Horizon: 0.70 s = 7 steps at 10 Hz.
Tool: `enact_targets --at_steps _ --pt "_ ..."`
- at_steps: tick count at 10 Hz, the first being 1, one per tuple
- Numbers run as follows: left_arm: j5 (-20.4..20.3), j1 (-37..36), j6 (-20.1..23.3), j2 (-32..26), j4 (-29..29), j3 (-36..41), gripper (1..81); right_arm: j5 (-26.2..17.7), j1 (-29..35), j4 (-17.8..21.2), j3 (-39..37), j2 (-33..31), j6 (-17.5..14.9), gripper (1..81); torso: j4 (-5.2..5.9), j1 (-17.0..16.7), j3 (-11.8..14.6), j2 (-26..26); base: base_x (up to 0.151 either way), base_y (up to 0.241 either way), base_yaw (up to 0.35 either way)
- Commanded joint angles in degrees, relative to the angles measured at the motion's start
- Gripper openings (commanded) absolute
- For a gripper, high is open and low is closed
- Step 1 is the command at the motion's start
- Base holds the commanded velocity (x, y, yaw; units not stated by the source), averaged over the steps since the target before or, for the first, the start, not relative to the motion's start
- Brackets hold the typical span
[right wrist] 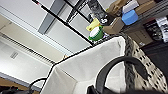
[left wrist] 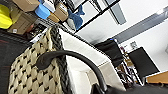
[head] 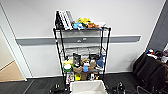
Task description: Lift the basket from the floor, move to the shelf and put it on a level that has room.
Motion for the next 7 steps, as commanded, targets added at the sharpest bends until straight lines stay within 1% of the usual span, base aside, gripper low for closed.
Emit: enact_targets --at_steps 1,7 --pt "0.1 -8.3 -0.1 -1.3 0.1 3.6 1.0 0.2 8.5 0.2 3.7 -0.8 0.0 1.0 0.00 0.0 0.0 0.0 0.094 0.000 0.000" --pt "0.1 -10.5 -0.5 -3.2 0.1 6.2 1.0 0.3 10.4 0.9 6.1 -1.7 0.0 1.0 0.00 0.0 0.0 0.0 0.094 0.000 0.000"
